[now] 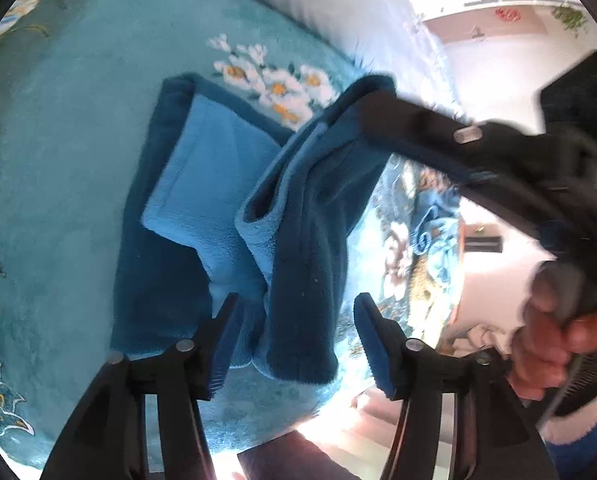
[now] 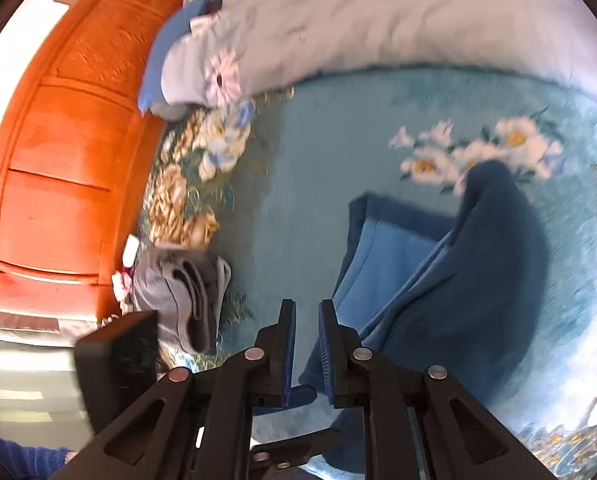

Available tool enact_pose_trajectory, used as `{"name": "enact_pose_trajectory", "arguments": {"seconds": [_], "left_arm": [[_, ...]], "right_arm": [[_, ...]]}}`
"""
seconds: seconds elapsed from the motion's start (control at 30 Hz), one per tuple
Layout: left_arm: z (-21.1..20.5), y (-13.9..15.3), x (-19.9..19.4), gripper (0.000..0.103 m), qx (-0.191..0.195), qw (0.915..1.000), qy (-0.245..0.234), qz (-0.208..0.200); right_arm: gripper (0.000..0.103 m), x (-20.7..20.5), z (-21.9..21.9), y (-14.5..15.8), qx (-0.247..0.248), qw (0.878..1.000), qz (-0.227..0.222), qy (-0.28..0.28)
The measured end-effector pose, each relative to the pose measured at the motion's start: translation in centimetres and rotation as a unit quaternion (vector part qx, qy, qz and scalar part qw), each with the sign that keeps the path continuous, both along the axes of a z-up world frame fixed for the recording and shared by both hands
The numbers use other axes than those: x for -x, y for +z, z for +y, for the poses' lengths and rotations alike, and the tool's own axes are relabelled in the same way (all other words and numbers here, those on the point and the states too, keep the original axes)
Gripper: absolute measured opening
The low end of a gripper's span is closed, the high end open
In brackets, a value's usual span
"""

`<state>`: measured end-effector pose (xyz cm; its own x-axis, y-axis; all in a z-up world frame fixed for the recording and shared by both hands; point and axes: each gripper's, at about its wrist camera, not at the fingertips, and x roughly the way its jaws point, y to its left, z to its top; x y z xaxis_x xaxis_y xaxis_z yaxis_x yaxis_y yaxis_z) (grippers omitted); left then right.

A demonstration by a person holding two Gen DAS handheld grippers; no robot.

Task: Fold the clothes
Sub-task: 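Fold the lifted edge over the jacket with the right gripper while the left gripper holds it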

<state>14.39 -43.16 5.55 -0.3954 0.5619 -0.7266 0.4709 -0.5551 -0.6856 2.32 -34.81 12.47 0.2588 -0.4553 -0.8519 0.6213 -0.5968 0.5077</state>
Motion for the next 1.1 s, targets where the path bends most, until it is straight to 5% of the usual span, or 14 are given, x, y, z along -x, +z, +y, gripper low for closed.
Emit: {"name": "enact_pose_trajectory", "arguments": {"seconds": [0.2,0.23,0.3,0.37,0.5,0.8,1.1], "left_arm": [[2.5,-1.1,2.9,0.057,0.026,0.9983,-0.041,-0.031],[2.8,-1.1,3.2,0.053,0.035,0.9978,-0.046,-0.031],[2.9,-0.6,3.1,0.024,0.045,0.9974,-0.050,-0.025],[2.7,-0.2,2.8,0.016,0.042,0.9979,-0.048,-0.015],[0.4,1.3,0.4,0.015,0.047,0.9988,-0.013,0.010],[-5.0,-3.6,-7.2,0.018,0.019,0.9925,0.096,-0.074],[-4.3,-4.1,-6.2,0.024,0.038,0.9950,0.064,-0.066]], "right_arm": [[0.014,2.1,3.9,-0.5,-0.015,0.999,0.000,-0.046],[0.014,2.4,4.7,-0.8,-0.018,0.998,-0.003,-0.055],[0.014,2.9,6.4,-1.2,-0.023,0.997,-0.008,-0.071],[0.014,3.3,8.0,-1.6,-0.028,0.995,-0.014,-0.090],[0.014,3.9,10.5,-2.3,-0.039,0.992,-0.024,-0.114],[0.014,2.9,9.1,-3.5,-0.036,0.994,-0.037,-0.092],[0.014,2.6,0.2,-5.5,-0.043,0.999,-0.004,-0.009]]}}
